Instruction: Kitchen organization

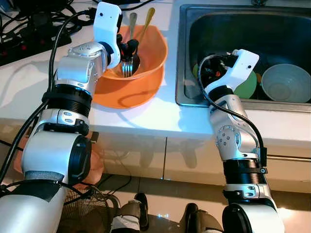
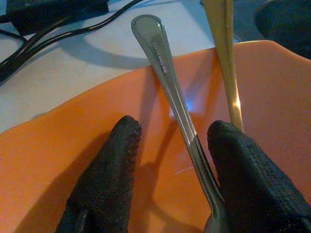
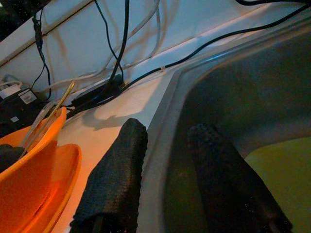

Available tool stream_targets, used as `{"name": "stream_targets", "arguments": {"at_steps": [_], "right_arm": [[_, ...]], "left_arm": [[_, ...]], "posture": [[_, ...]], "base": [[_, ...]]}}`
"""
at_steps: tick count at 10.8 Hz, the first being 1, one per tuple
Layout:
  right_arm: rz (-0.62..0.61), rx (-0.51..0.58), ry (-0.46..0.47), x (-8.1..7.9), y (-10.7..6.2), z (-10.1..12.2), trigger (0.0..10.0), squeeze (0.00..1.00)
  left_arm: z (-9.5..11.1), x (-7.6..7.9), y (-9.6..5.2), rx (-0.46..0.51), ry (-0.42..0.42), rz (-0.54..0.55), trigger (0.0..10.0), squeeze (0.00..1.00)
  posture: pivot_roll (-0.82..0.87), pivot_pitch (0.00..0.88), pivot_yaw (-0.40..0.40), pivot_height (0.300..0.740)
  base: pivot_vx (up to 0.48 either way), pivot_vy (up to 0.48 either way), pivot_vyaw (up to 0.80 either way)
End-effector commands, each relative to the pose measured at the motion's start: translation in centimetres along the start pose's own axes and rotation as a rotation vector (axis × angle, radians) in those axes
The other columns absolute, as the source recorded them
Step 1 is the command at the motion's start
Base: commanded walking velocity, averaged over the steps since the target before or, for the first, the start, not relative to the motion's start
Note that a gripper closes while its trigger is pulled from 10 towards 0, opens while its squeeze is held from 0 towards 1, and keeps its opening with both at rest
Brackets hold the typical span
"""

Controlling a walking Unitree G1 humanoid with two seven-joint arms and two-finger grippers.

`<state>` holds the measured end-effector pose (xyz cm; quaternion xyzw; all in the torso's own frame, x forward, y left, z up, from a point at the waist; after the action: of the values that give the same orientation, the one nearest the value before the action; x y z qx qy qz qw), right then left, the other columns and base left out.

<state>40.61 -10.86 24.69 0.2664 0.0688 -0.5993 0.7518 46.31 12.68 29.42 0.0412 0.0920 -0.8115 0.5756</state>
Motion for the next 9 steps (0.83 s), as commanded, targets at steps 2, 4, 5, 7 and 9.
{"name": "stream_targets", "arguments": {"at_steps": [2, 4, 5, 7, 9], "right_arm": [[-0.022, -0.031, 0.009, 0.44, -0.23, -0.94, 10.0, 0.00], [-0.022, -0.032, 0.011, 0.43, -0.21, -1.00, 10.0, 0.00], [-0.023, -0.032, 0.011, 0.45, -0.21, -1.01, 10.0, 0.00], [-0.024, -0.031, 0.009, 0.49, -0.17, -0.97, 10.0, 0.00], [-0.022, -0.030, 0.009, 0.46, -0.15, -0.98, 10.0, 0.00]], "left_arm": [[-0.38, 0.04, 0.02, -0.027, -0.001, -0.016, 0.0, 0.00], [-0.47, -0.01, -0.01, -0.030, 0.004, -0.017, 0.0, 0.00], [-0.47, 0.02, 0.00, -0.029, 0.004, -0.019, 0.0, 0.00], [-0.42, 0.19, 0.04, -0.027, 0.005, -0.028, 0.0, 0.00], [-0.25, 0.17, 0.03, -0.019, 0.005, -0.027, 0.0, 0.00]], "posture": [[0.10, 0.224, 0.119, 0.740], [0.10, 0.223, 0.120, 0.740], [0.10, 0.222, 0.120, 0.740], [0.10, 0.219, 0.120, 0.740], [0.10, 0.216, 0.121, 0.740]], "base": [[0.000, 0.000, 0.00], [0.000, 0.000, 0.00], [0.000, 0.000, 0.00], [0.000, 0.000, 0.00], [0.000, 0.000, 0.00]]}}
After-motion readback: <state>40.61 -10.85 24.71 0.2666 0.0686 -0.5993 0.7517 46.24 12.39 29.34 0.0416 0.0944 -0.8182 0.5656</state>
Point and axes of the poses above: a point about 5 cm out from each wrist's last joint towards the gripper, its own y axis pointing out of the wrist towards the gripper, its own z axis along the axis of the wrist's last joint, x = y × z, the point moved 5 cm from there along y, pointing out of the wrist towards the gripper, and after that the axes turned 4 degrees about y, right-handed, at the moved point
